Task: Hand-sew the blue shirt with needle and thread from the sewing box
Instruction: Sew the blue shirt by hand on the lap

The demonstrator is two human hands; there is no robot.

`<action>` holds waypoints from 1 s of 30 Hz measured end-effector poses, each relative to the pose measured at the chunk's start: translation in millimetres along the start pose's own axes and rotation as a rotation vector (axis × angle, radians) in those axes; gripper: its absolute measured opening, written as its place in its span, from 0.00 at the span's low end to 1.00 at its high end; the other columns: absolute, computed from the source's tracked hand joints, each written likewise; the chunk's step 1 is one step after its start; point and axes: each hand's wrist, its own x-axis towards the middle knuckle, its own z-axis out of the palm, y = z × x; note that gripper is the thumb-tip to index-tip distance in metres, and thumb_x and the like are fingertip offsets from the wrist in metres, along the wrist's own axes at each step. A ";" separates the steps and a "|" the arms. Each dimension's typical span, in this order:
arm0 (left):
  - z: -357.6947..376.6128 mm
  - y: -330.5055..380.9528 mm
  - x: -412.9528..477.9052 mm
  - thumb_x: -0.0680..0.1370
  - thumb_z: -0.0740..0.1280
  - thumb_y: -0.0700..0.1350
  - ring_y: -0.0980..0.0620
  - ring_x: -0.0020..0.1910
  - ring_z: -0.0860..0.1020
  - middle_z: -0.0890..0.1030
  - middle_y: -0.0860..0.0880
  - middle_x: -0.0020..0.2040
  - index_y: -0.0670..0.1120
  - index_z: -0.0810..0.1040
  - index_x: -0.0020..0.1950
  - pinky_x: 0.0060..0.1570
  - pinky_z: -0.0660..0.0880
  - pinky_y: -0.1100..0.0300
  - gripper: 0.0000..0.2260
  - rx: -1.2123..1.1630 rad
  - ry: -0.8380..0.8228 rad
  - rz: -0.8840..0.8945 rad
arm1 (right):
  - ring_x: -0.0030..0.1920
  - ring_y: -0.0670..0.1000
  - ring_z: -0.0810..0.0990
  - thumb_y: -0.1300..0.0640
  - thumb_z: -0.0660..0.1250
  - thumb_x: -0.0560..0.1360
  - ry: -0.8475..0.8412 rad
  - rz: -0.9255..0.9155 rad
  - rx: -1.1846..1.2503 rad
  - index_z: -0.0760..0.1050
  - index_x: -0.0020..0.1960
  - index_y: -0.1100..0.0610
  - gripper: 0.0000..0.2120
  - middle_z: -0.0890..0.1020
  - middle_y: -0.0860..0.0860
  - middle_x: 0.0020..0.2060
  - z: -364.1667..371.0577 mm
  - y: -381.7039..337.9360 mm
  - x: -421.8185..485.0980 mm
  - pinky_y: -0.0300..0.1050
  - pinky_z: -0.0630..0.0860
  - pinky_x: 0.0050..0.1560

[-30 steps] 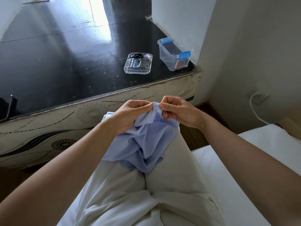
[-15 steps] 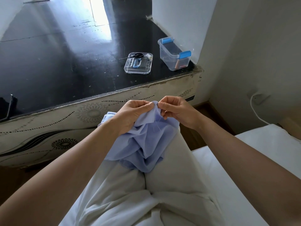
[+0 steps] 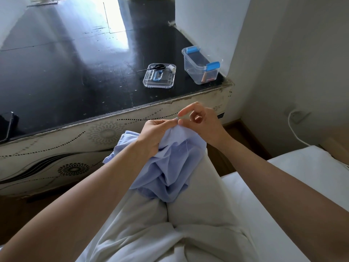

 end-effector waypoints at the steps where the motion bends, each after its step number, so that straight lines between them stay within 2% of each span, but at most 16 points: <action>1: 0.3 0.4 0.3 0.72 0.76 0.45 0.48 0.38 0.78 0.82 0.43 0.38 0.44 0.85 0.39 0.36 0.75 0.60 0.05 -0.004 0.001 -0.014 | 0.37 0.47 0.76 0.55 0.72 0.75 0.007 -0.033 -0.045 0.78 0.48 0.48 0.04 0.76 0.42 0.42 2.2 -1.8 0.6 0.32 0.74 0.36; 4: -1.5 2.3 0.7 0.71 0.76 0.42 0.49 0.36 0.77 0.80 0.45 0.33 0.45 0.83 0.33 0.36 0.73 0.60 0.07 -0.037 -0.020 -0.071 | 0.39 0.48 0.76 0.57 0.72 0.75 0.024 -0.117 -0.132 0.79 0.46 0.50 0.03 0.75 0.39 0.42 5.7 -0.9 0.9 0.31 0.73 0.37; 6: -3.7 0.5 1.6 0.72 0.76 0.42 0.50 0.35 0.77 0.81 0.45 0.33 0.44 0.83 0.34 0.34 0.74 0.61 0.07 -0.013 -0.018 -0.065 | 0.43 0.47 0.75 0.58 0.70 0.75 0.002 -0.157 -0.155 0.80 0.47 0.53 0.01 0.74 0.43 0.44 10.6 1.3 0.4 0.31 0.73 0.42; 10: -0.9 -3.9 5.4 0.73 0.74 0.41 0.51 0.35 0.75 0.78 0.47 0.29 0.46 0.81 0.26 0.37 0.73 0.61 0.15 0.010 0.031 -0.060 | 0.54 0.51 0.72 0.57 0.67 0.77 0.080 -0.304 -0.210 0.80 0.48 0.58 0.05 0.75 0.54 0.50 24.3 -4.6 -3.7 0.43 0.71 0.56; 12: 0.5 -3.1 9.3 0.74 0.73 0.40 0.53 0.31 0.75 0.76 0.47 0.27 0.44 0.77 0.28 0.31 0.72 0.66 0.15 0.011 0.112 -0.049 | 0.54 0.52 0.74 0.60 0.67 0.78 0.075 -0.361 -0.170 0.79 0.48 0.60 0.04 0.78 0.54 0.49 26.2 -15.4 -4.8 0.46 0.72 0.57; 13: -0.1 -2.8 11.2 0.74 0.73 0.40 0.54 0.29 0.74 0.76 0.47 0.27 0.43 0.76 0.29 0.27 0.71 0.68 0.14 0.005 0.153 -0.038 | 0.52 0.52 0.76 0.62 0.66 0.78 0.013 -0.335 -0.091 0.78 0.49 0.62 0.04 0.79 0.55 0.47 25.2 -21.5 -4.7 0.47 0.74 0.56; 14: -1.1 -2.4 12.8 0.74 0.72 0.39 0.54 0.26 0.74 0.75 0.47 0.25 0.43 0.75 0.30 0.24 0.70 0.69 0.14 -0.013 0.180 -0.027 | 0.49 0.52 0.79 0.64 0.65 0.79 -0.092 -0.269 0.045 0.77 0.50 0.64 0.04 0.80 0.55 0.45 23.2 -28.2 -5.4 0.47 0.76 0.54; 16: -2.5 -1.8 14.6 0.75 0.72 0.39 0.55 0.23 0.74 0.76 0.48 0.24 0.42 0.77 0.32 0.24 0.72 0.68 0.12 -0.105 0.167 -0.009 | 0.46 0.52 0.82 0.67 0.63 0.79 -0.388 -0.019 0.447 0.74 0.52 0.64 0.03 0.82 0.58 0.43 15.6 -37.1 -8.0 0.45 0.80 0.52; 18: -3.6 -0.8 15.5 0.77 0.71 0.40 0.51 0.28 0.76 0.79 0.46 0.29 0.41 0.79 0.38 0.26 0.76 0.64 0.08 -0.240 0.142 0.003 | 0.46 0.53 0.84 0.66 0.61 0.79 -0.769 0.319 0.795 0.73 0.54 0.63 0.05 0.83 0.57 0.44 4.9 -38.1 -12.4 0.46 0.81 0.52; 19: -5.0 -0.3 16.5 0.77 0.71 0.41 0.49 0.31 0.77 0.80 0.45 0.32 0.40 0.80 0.40 0.26 0.77 0.62 0.06 -0.276 0.146 0.005 | 0.46 0.53 0.85 0.65 0.60 0.79 -0.971 0.445 0.862 0.73 0.54 0.62 0.05 0.83 0.57 0.43 -0.4 -36.9 -14.5 0.48 0.82 0.52; 21: -9.6 1.1 19.9 0.77 0.71 0.41 0.46 0.36 0.78 0.80 0.42 0.38 0.39 0.80 0.43 0.27 0.78 0.59 0.06 -0.297 0.167 0.005 | 0.44 0.54 0.85 0.63 0.62 0.79 -1.315 0.550 0.848 0.74 0.52 0.60 0.04 0.84 0.56 0.41 -7.9 -35.1 -17.9 0.50 0.82 0.50; 23: -13.0 1.2 22.8 0.77 0.71 0.42 0.44 0.38 0.79 0.81 0.41 0.42 0.38 0.81 0.48 0.28 0.79 0.60 0.07 -0.290 0.162 0.003 | 0.41 0.53 0.85 0.62 0.63 0.79 -1.469 0.576 0.832 0.74 0.52 0.60 0.03 0.83 0.55 0.39 -13.0 -33.2 -19.6 0.48 0.83 0.47; 25: -13.7 0.9 23.5 0.77 0.70 0.43 0.44 0.40 0.79 0.81 0.40 0.45 0.37 0.81 0.54 0.30 0.79 0.59 0.10 -0.306 0.137 0.018 | 0.38 0.50 0.83 0.61 0.62 0.80 -1.427 0.595 0.887 0.73 0.53 0.59 0.04 0.80 0.52 0.37 -19.2 -30.9 -18.3 0.45 0.83 0.43; 26: -13.4 0.9 23.0 0.78 0.70 0.42 0.44 0.40 0.79 0.81 0.40 0.45 0.37 0.80 0.56 0.31 0.80 0.58 0.11 -0.315 0.128 0.029 | 0.36 0.48 0.81 0.61 0.61 0.80 -1.318 0.602 0.918 0.74 0.53 0.59 0.04 0.78 0.51 0.37 -21.0 -29.2 -16.8 0.41 0.82 0.41; 28: -14.0 -0.4 24.2 0.78 0.69 0.42 0.42 0.43 0.79 0.81 0.38 0.47 0.35 0.79 0.58 0.37 0.81 0.55 0.13 -0.324 0.103 0.043 | 0.31 0.45 0.74 0.60 0.60 0.81 -0.927 0.627 0.900 0.73 0.51 0.58 0.04 0.74 0.49 0.33 -19.5 -25.9 -12.1 0.36 0.75 0.34; 30: -15.0 -2.3 24.9 0.77 0.70 0.43 0.40 0.46 0.79 0.81 0.35 0.51 0.34 0.78 0.59 0.46 0.79 0.51 0.16 -0.332 0.073 0.038 | 0.29 0.44 0.68 0.59 0.62 0.81 -0.481 0.595 0.677 0.73 0.48 0.57 0.03 0.71 0.48 0.31 -11.5 -23.4 -5.8 0.34 0.68 0.29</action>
